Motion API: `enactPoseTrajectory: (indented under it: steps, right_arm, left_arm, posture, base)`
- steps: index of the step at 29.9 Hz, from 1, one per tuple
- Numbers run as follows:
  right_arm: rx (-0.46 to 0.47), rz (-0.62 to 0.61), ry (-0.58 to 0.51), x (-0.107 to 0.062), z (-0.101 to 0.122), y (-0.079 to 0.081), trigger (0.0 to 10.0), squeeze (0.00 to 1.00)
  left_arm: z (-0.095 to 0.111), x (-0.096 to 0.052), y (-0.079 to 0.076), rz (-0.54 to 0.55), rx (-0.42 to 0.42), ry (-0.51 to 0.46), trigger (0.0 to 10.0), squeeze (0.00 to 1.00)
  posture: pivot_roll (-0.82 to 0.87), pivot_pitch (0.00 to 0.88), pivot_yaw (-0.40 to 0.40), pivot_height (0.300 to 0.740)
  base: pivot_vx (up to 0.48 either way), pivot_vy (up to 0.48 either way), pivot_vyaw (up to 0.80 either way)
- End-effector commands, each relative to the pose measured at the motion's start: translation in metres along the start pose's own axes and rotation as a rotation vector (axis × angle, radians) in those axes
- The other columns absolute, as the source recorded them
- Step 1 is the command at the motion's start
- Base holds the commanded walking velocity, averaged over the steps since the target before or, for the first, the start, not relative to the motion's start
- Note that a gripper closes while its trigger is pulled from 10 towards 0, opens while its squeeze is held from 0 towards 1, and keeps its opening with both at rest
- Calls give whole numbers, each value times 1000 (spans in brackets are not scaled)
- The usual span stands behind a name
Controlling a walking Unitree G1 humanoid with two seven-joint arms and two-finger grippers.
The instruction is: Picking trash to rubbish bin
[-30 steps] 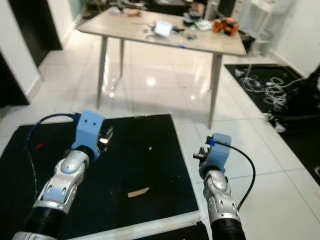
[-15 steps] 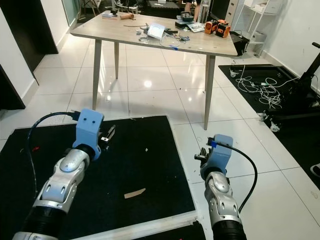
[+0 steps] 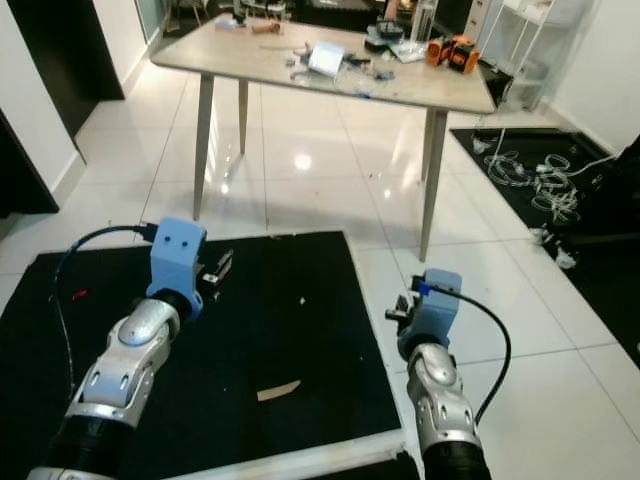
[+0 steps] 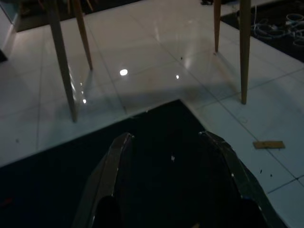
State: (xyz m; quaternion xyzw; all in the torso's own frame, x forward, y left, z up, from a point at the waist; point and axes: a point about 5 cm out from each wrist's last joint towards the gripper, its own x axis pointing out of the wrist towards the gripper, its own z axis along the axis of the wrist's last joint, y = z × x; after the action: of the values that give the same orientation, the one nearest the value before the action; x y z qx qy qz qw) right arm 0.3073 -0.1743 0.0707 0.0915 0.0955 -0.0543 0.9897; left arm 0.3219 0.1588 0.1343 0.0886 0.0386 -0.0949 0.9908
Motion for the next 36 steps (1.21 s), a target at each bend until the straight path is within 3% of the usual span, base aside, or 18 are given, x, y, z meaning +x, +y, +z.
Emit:
enactPoseTrajectory:
  steps: [1,20,29,36]
  right_arm:
    - [-5,-5,-10,0,2,-1,10000,0]
    - [15,-9,0,0,2,-3,10000,0]
    - [31,-14,2,2,3,-2,10000,0]
    - [17,-1,-13,1,4,-3,10000,0]
  left_arm:
    - [-1,-2,-1,-9,-4,3,10000,0]
    - [-1,-3,-2,-14,-7,3,10000,0]
    - [1,-2,-1,-17,-2,2,10000,0]
    - [1,-1,-2,-22,0,2,10000,0]
  posture:
    - [-30,77,-43,740]
    - [-29,74,-48,740]
    - [-30,69,-46,740]
    - [-36,61,-39,740]
  base:
    - [375,0,0]
    - [389,0,0]
    - [390,0,-758]
    - [390,0,0]
